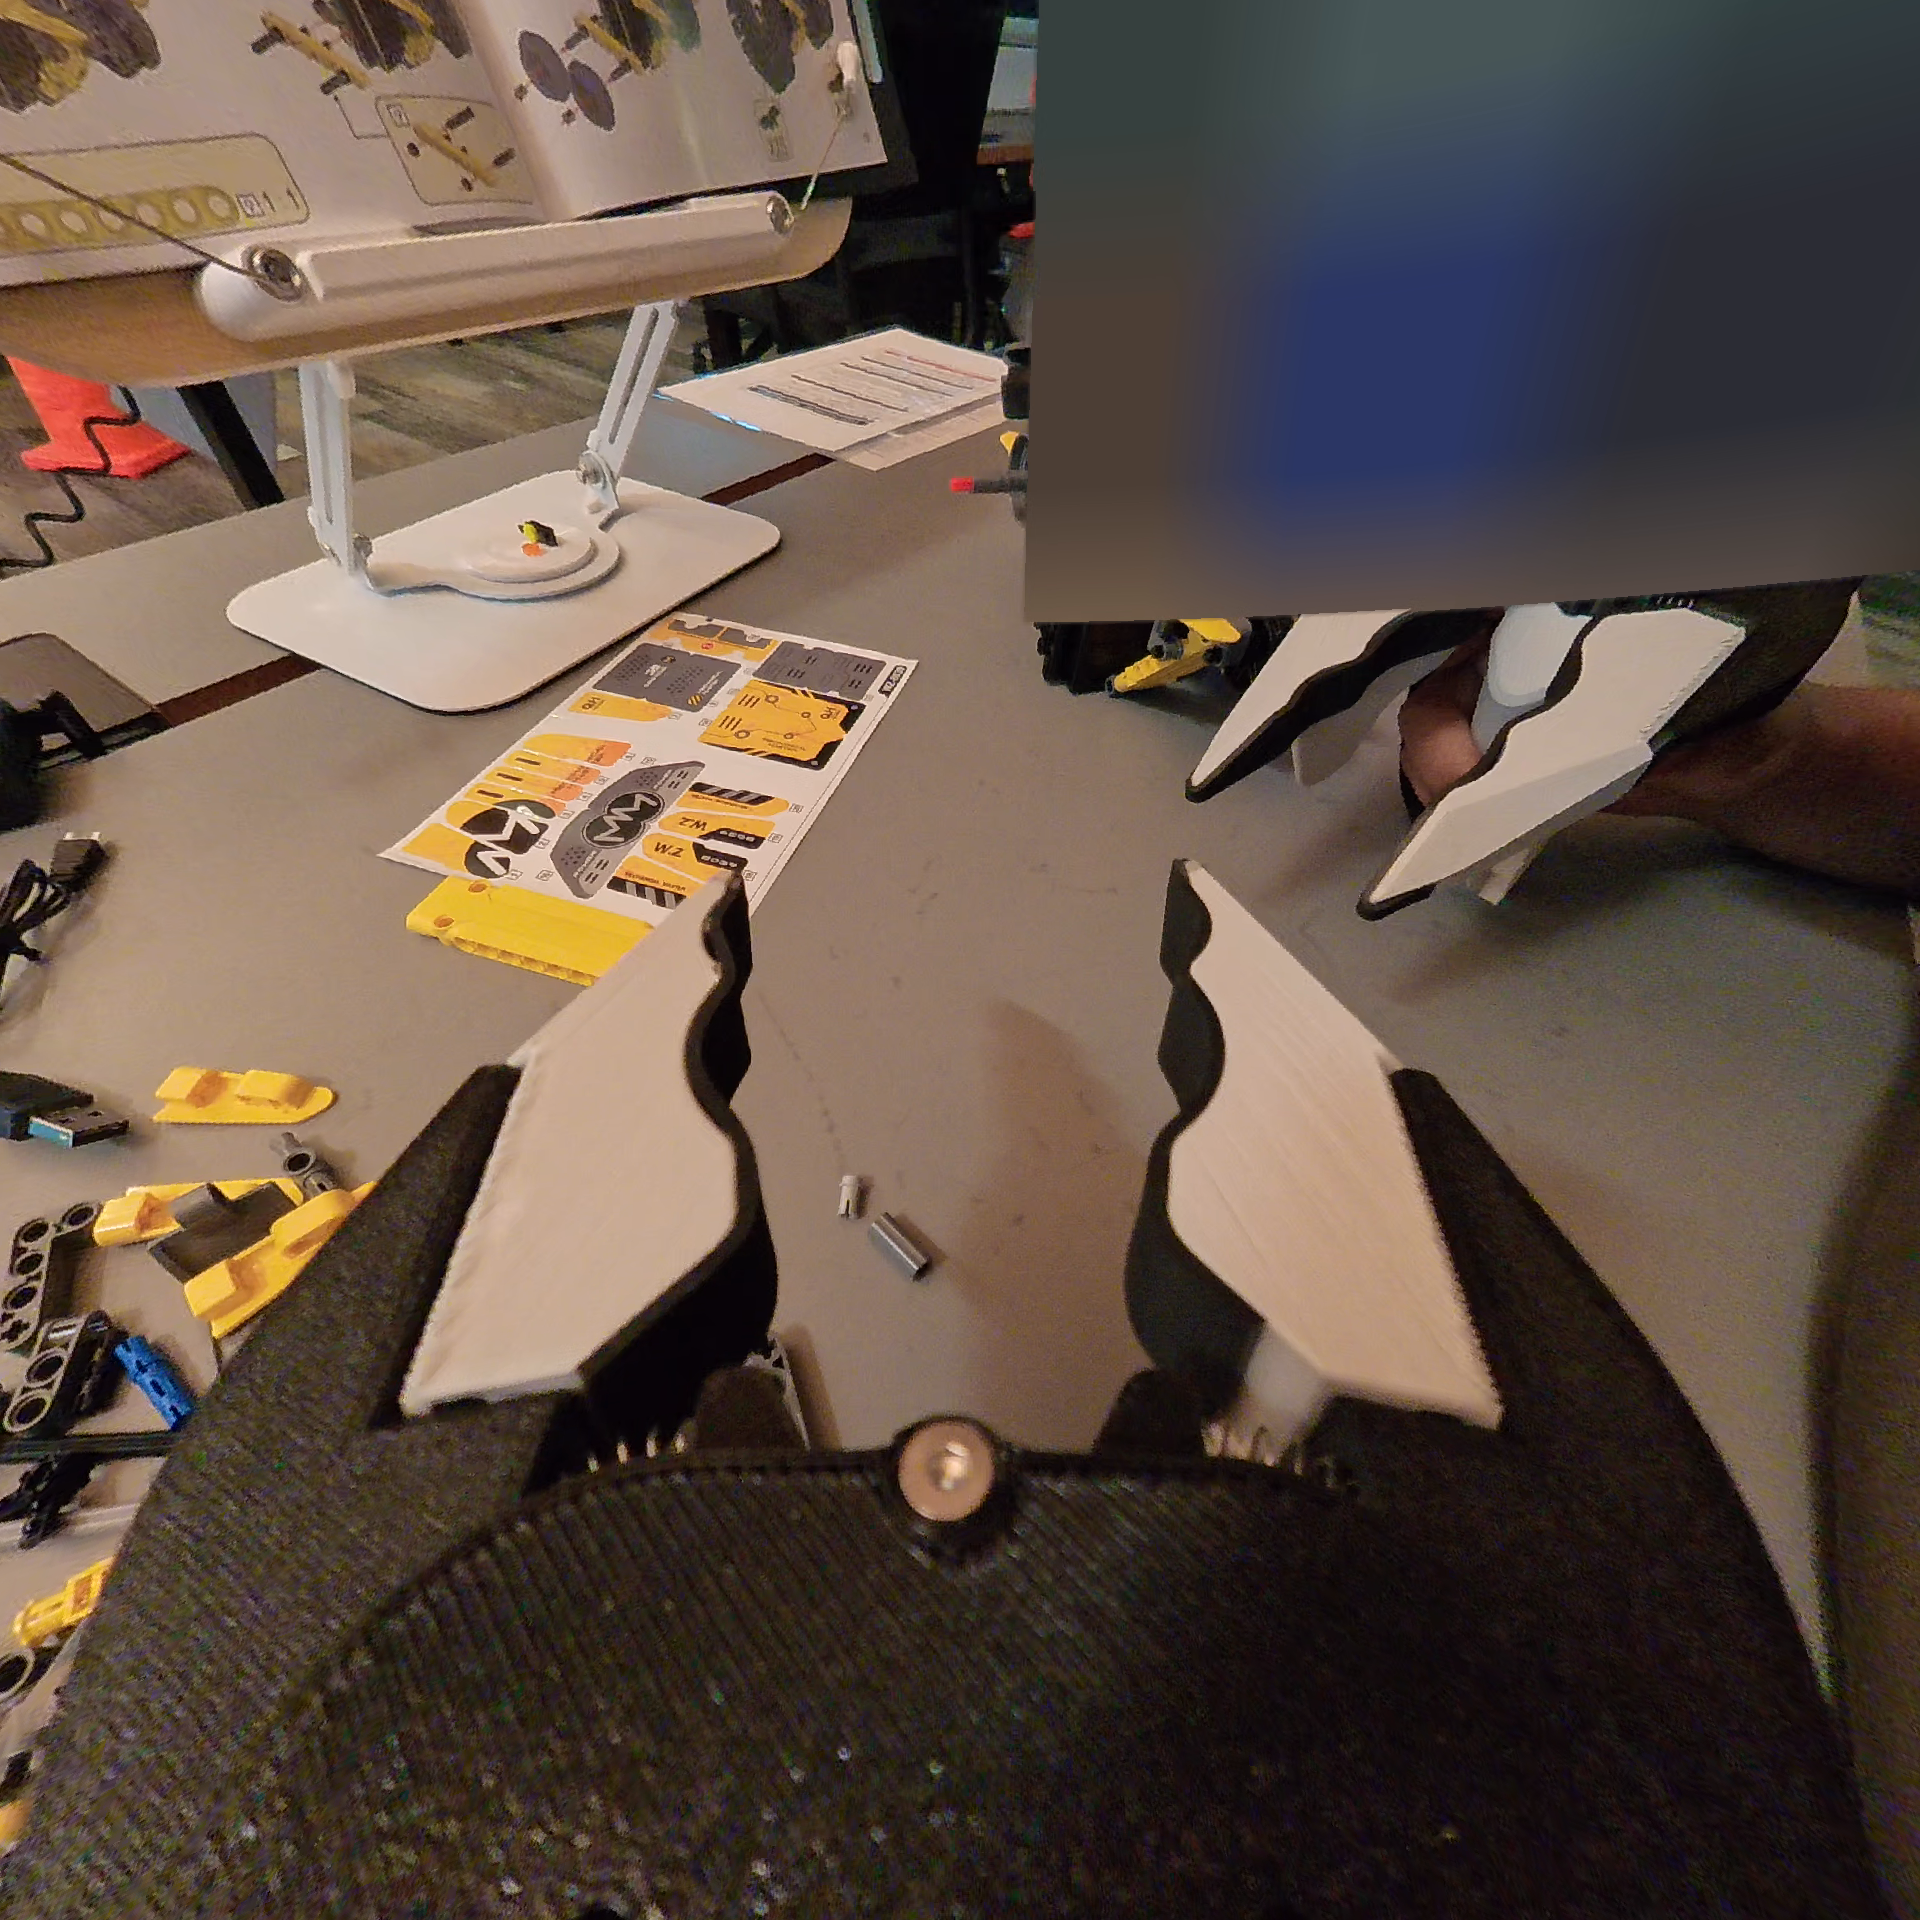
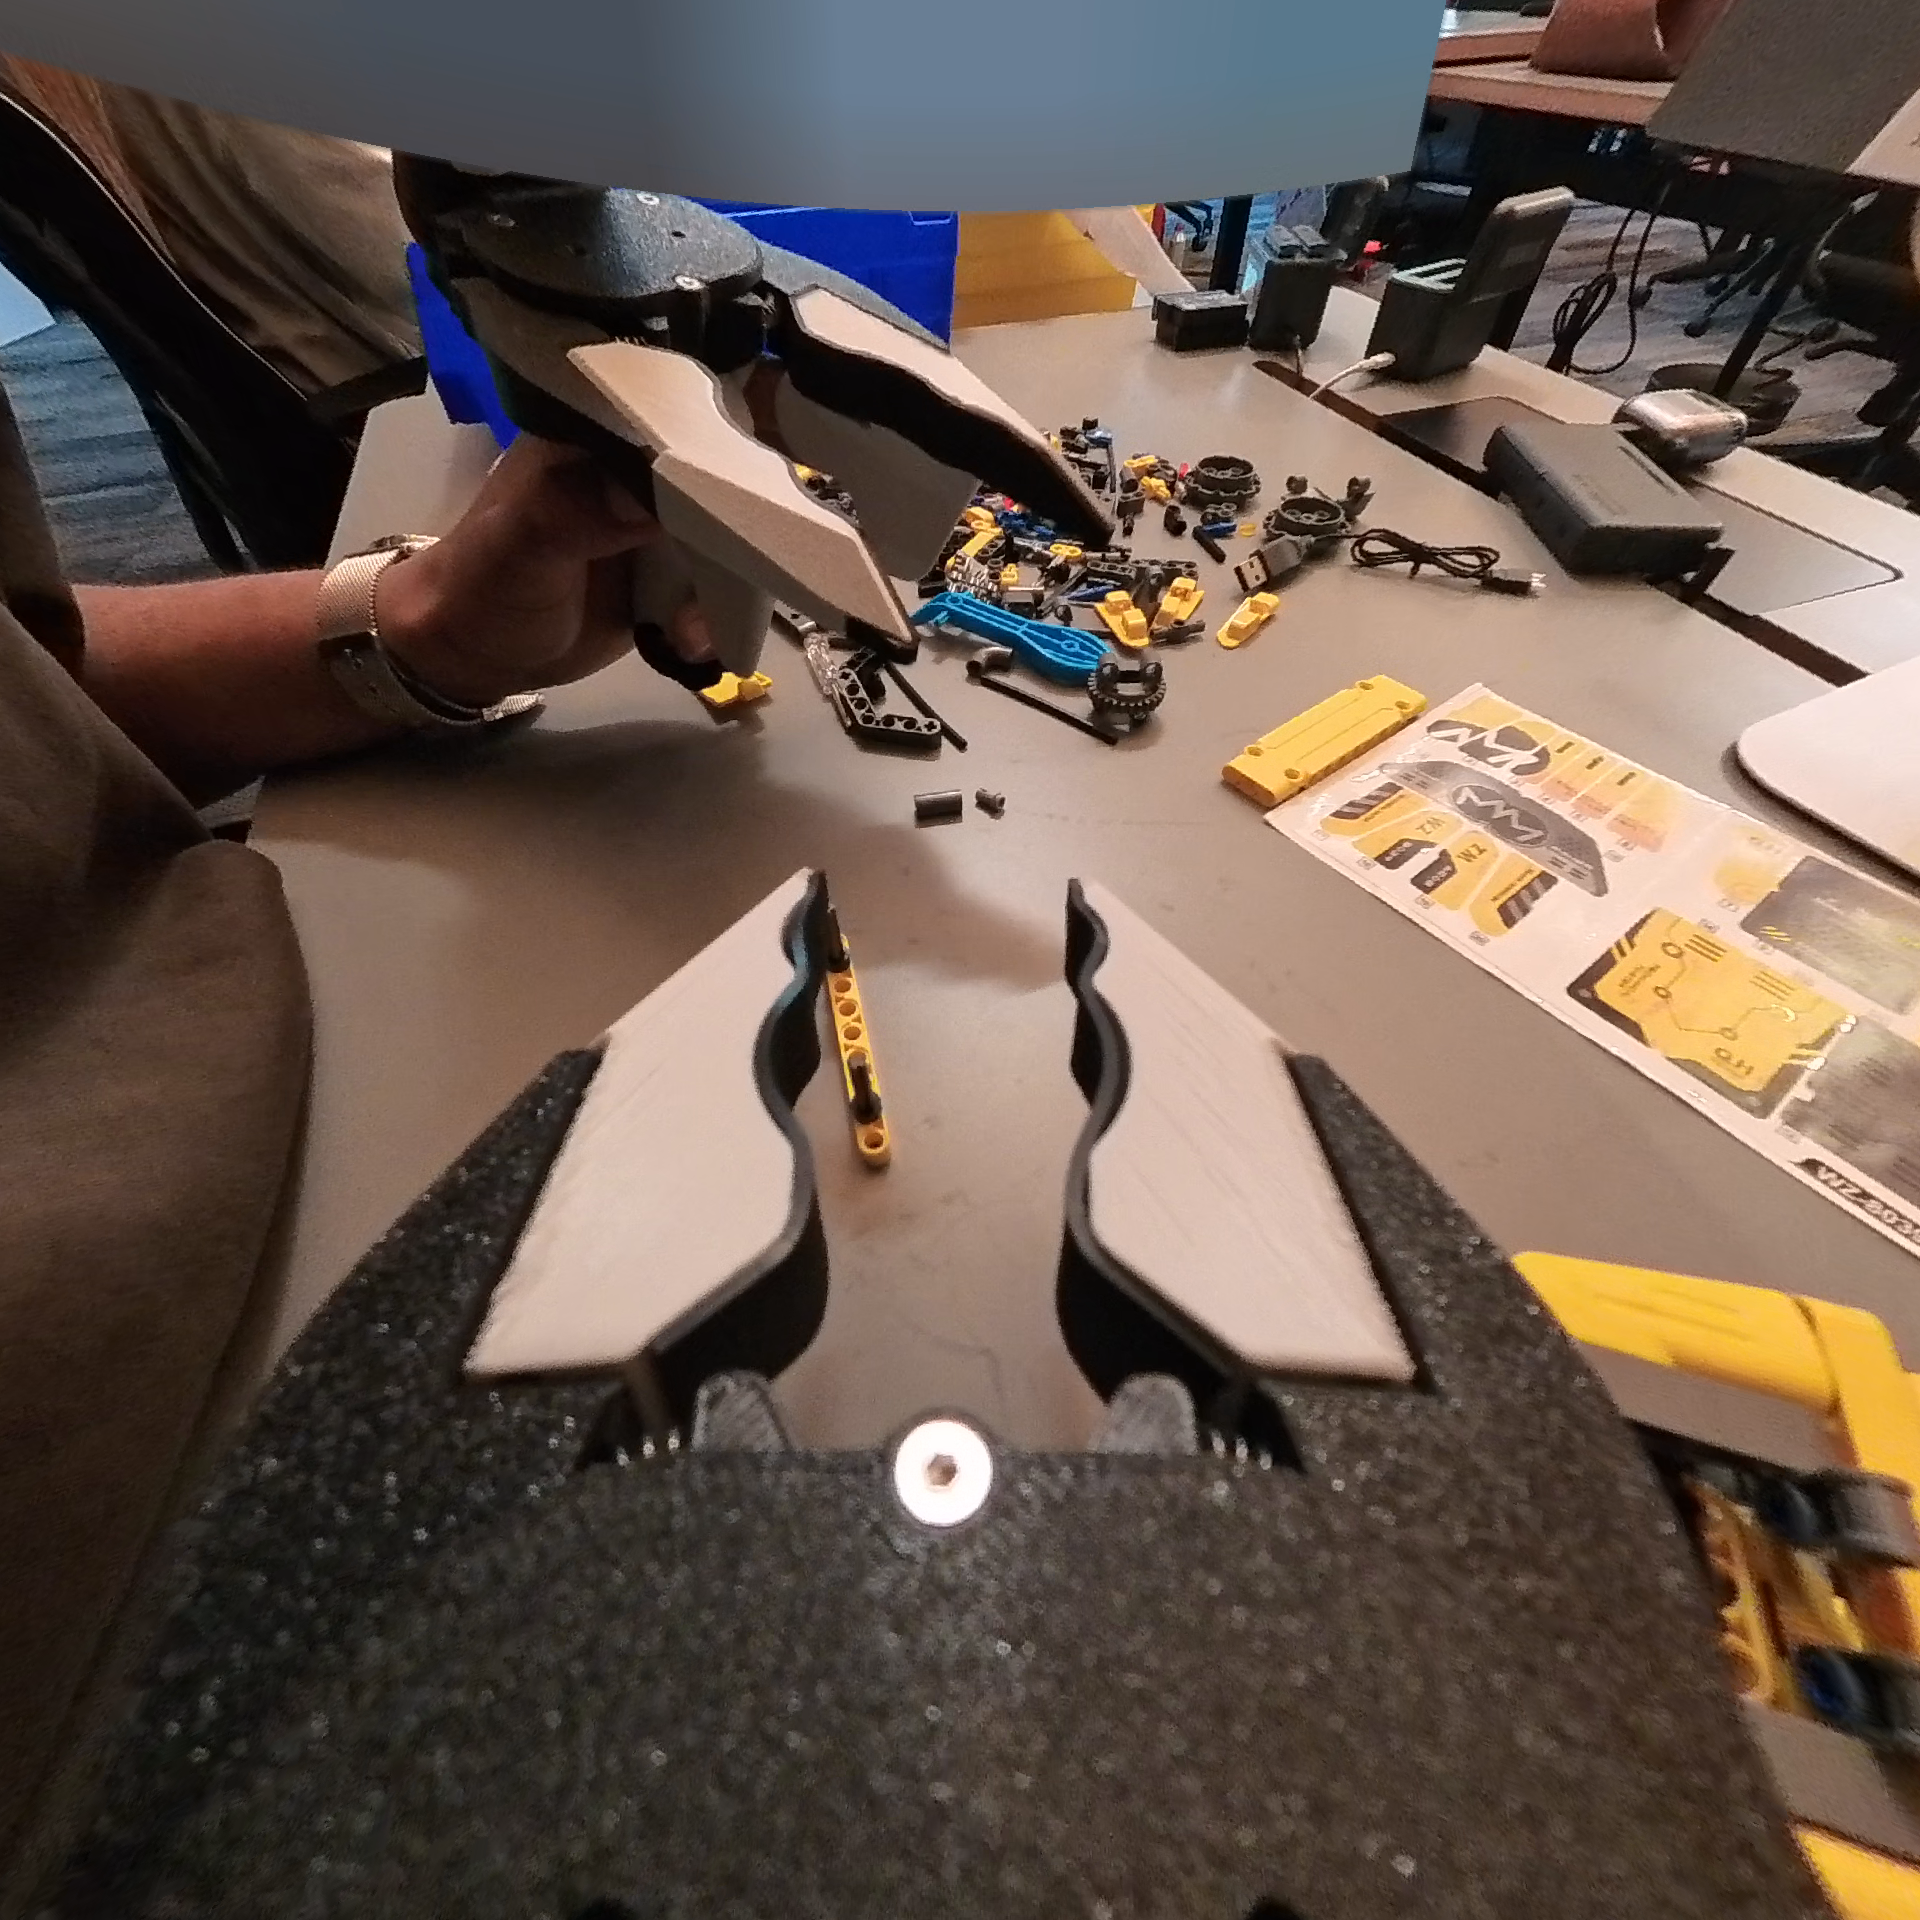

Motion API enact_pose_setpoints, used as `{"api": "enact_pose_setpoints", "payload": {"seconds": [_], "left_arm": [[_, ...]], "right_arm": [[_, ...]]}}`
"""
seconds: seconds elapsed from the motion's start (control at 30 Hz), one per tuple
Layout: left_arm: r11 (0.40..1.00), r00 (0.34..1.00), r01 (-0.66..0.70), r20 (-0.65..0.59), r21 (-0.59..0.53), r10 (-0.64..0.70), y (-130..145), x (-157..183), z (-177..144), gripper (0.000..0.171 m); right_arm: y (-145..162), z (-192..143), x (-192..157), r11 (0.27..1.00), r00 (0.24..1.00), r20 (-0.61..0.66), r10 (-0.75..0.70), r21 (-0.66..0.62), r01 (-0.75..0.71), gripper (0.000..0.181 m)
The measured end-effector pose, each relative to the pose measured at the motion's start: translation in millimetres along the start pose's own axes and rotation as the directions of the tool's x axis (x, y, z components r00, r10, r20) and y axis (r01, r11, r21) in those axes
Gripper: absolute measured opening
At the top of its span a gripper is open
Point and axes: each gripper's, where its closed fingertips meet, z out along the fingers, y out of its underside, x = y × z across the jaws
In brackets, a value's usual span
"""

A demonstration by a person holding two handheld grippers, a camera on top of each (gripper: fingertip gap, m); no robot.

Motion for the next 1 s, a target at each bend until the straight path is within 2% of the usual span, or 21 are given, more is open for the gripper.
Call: {"api": "enact_pose_setpoints", "payload": {"seconds": [0.6,0.8,1.0], "left_arm": [[1.000,1.000,-0.014,-0.010,-0.009,0.014,0,4,-1,0.078],[0.996,0.977,-0.059,-0.209,-0.072,0.043,10,41,4,0.071],[0.951,0.936,-0.195,-0.334,-0.238,0.108,47,69,12,0.056]], "right_arm": [[-3,-5,2,1.000,1.000,-0.019,-0.011,-0.006,0.010,0.046],[10,-4,-3,0.996,1.000,0.022,-0.001,-0.093,0.003,0.046],[36,0,-18,0.972,0.992,0.120,0.046,-0.233,-0.017,0.043]]}}
